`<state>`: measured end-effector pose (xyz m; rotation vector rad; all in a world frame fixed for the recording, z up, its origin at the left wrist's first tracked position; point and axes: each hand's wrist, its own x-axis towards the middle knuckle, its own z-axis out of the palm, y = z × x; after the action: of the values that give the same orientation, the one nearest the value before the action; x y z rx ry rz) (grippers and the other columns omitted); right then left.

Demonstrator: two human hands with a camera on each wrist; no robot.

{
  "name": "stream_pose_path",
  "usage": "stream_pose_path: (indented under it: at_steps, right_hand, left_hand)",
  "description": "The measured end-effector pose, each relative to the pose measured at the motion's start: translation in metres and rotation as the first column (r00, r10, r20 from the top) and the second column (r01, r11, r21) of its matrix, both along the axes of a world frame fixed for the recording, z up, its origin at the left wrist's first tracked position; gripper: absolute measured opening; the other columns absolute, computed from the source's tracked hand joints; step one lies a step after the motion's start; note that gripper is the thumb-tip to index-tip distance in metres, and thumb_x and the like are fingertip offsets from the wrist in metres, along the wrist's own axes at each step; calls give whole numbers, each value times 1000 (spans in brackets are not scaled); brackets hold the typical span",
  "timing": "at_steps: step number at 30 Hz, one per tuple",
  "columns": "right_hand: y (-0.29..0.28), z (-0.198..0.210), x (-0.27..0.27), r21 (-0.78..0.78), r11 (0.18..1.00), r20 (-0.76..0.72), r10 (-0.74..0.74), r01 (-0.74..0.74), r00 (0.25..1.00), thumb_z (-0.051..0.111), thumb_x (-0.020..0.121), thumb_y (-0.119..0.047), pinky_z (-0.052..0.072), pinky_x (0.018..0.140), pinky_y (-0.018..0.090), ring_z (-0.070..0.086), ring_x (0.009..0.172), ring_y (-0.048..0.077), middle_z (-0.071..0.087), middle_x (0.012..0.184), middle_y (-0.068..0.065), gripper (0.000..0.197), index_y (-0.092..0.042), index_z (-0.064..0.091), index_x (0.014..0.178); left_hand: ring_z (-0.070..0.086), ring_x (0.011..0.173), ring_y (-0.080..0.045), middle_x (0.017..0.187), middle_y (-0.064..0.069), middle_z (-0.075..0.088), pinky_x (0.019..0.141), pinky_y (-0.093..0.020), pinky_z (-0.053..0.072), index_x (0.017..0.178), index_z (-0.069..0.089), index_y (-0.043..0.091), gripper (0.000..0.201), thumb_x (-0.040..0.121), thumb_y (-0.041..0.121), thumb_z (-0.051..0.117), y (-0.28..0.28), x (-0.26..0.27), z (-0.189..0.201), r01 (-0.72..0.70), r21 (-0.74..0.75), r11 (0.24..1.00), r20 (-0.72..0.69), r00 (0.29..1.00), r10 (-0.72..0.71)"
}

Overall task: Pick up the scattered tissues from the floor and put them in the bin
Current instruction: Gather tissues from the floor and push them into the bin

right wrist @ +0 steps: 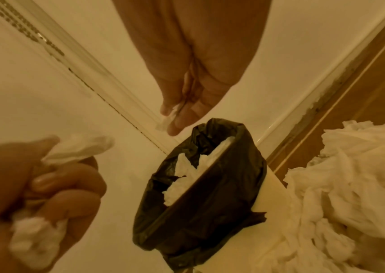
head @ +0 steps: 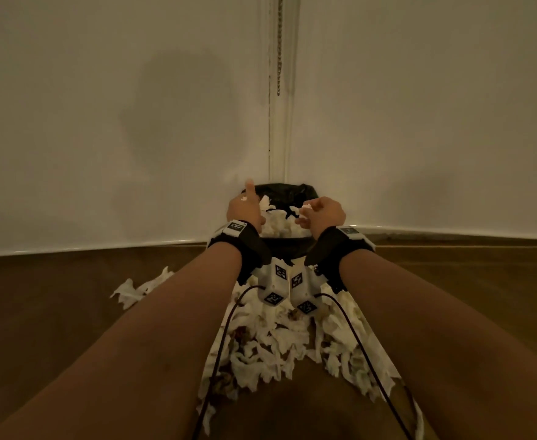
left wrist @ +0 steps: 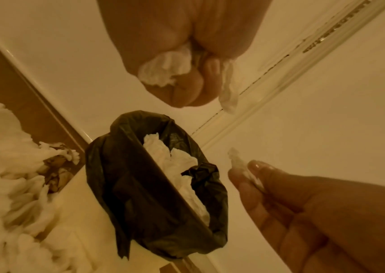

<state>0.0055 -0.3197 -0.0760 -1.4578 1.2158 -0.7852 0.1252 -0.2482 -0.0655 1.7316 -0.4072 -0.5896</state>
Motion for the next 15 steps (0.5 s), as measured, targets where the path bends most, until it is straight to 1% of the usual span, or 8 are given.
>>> stream_pose_path:
  at_steps: [2,3,5,6,9,12,13,15]
  right_hand:
    - [-6,-10,3,-69,998,-77,-8,2,997,56,92,-9,53,55,19,63,62,17,69,98,16,11,-5,66,97]
    - [-9,-15,6,-94,996,-120,-9,-3,993,56,92,-10,55,60,22,64,66,19,69,100,15,14,-6,68,98]
    - [-15,-23,9,-131,991,-203,-4,-23,979,54,93,-11,57,80,34,67,86,27,66,108,16,18,-8,69,102]
    - [-17,-26,9,-145,989,-234,-3,-32,972,52,93,-11,55,86,38,65,93,30,63,113,14,20,-9,69,103]
    - [-27,-32,12,-187,980,-284,7,-62,959,48,92,-6,52,92,39,63,97,32,60,117,13,23,-11,69,100]
    - [-36,-31,17,-194,979,-277,11,-67,961,52,88,-3,53,89,38,65,97,30,65,108,14,22,-13,70,95]
    - [-39,-31,19,-195,978,-270,12,-67,963,53,88,-2,54,88,38,65,97,29,67,107,14,22,-13,71,95]
    - [-41,-32,23,-180,981,-238,22,-66,971,52,88,0,54,89,38,65,97,29,67,107,14,24,-12,71,98]
  left_hand:
    - [50,55,-19,110,-24,61,52,-29,40,117,60,-3,86,90,68,19,-8,3,-2,-1,-26,1000,-71,997,-1]
    - [59,72,-24,118,-20,61,65,-33,49,122,58,3,81,91,67,17,-11,1,-2,24,-50,998,-146,989,-31]
    - [53,115,-34,129,-16,52,100,-43,43,127,51,5,56,99,46,24,-17,-1,-3,81,-45,996,-190,978,-88]
    - [46,124,-36,134,-19,48,106,-45,38,129,48,1,46,100,32,28,-19,-2,-6,131,-3,991,-141,981,-130]
    - [41,130,-36,142,-18,43,108,-45,36,139,41,9,42,96,12,39,-30,2,-18,206,142,968,1,978,-208]
    - [46,125,-32,140,-11,44,104,-30,36,135,45,30,44,93,18,46,-38,7,-26,166,209,964,103,976,-190]
    - [47,122,-31,139,-9,44,99,-24,34,132,48,32,41,93,22,47,-42,10,-29,136,203,970,133,977,-165]
    - [51,116,-29,134,-9,49,99,-26,39,125,54,26,36,90,21,54,-45,11,-32,127,120,985,140,980,-143]
